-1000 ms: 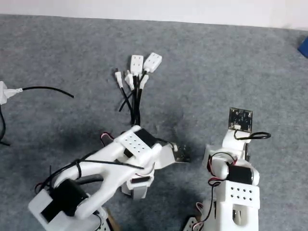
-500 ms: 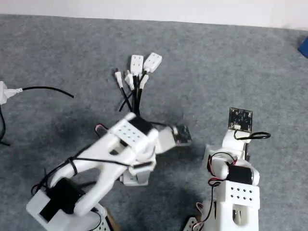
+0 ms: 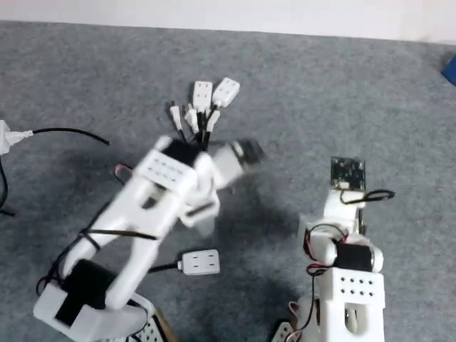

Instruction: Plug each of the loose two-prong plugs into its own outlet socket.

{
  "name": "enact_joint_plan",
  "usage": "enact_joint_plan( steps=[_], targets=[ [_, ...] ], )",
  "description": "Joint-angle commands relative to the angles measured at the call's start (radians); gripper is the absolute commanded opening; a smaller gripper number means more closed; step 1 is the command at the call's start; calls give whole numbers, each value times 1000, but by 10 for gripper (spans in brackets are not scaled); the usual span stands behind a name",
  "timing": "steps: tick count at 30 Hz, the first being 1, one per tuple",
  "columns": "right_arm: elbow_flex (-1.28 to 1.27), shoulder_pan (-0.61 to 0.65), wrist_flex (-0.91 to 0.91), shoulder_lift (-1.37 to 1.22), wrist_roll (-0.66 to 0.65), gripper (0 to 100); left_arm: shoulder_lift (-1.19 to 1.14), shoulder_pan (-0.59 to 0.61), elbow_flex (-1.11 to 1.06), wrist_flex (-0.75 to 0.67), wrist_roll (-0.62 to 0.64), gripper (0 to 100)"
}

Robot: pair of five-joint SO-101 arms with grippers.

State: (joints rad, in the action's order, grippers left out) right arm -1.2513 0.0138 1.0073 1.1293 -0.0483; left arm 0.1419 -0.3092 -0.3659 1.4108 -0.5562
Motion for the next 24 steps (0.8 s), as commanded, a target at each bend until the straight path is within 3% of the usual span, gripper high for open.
enact_joint_plan(
  steps=[1,4,12,19,24],
  targets=[
    [196,82,54,-101,-15,358,22,150,162,21,117,263],
    [407,153,111,-295,-9,358,22,236,179,11,169,263],
    [1135,343,240,-995,26,358,21,375,48,-276,420,263],
    [1805,331,406,-1521,28,358,18,371,-119,-529,428,263],
    [2075,340,527,-1724,28,356,-182,343,45,-582,430,263]
  ],
)
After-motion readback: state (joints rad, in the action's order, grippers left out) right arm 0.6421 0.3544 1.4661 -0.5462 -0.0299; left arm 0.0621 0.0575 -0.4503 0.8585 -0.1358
